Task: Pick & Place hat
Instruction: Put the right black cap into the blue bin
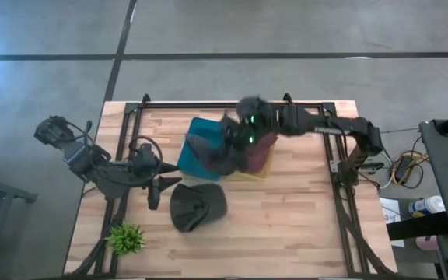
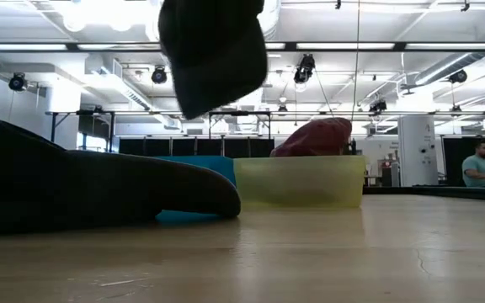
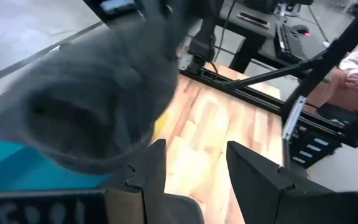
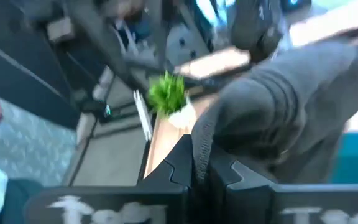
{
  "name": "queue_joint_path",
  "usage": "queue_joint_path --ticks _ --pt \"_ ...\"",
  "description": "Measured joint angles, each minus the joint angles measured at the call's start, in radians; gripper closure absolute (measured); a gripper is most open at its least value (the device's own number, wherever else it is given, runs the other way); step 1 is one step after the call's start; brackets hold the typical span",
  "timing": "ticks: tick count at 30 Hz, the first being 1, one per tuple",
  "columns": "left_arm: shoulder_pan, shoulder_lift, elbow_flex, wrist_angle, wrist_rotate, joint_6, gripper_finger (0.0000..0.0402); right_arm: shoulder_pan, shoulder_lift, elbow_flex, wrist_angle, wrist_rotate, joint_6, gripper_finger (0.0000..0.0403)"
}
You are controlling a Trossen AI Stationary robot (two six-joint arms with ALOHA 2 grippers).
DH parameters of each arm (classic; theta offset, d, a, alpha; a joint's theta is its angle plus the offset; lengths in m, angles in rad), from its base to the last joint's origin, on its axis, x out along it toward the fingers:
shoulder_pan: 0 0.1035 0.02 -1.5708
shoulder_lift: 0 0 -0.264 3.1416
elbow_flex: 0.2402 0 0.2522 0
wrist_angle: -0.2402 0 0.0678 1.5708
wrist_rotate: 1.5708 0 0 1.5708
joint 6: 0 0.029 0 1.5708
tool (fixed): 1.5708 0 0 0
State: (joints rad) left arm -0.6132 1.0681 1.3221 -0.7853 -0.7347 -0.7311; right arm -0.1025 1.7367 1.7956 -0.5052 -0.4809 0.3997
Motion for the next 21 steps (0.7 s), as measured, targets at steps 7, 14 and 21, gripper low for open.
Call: queue_joint_path --ticks 7,14,21 --pt "0.0 -0.002 -0.023 -0.02 -0.166 -0.037 0.0239 -0.183 0.0 -0.045 0.117 -0.076 0.041 0.0395" --pt "0.011 -0.025 -0.023 -0.023 -0.319 0.069 0.0239 -0.244 0.117 -0.068 0.262 -0.125 0.153 0.0395" --pt "0.053 -0.077 -0.023 -0.025 -0.333 0.127 0.0239 -0.249 0.283 -0.068 0.531 -0.133 0.285 0.0395"
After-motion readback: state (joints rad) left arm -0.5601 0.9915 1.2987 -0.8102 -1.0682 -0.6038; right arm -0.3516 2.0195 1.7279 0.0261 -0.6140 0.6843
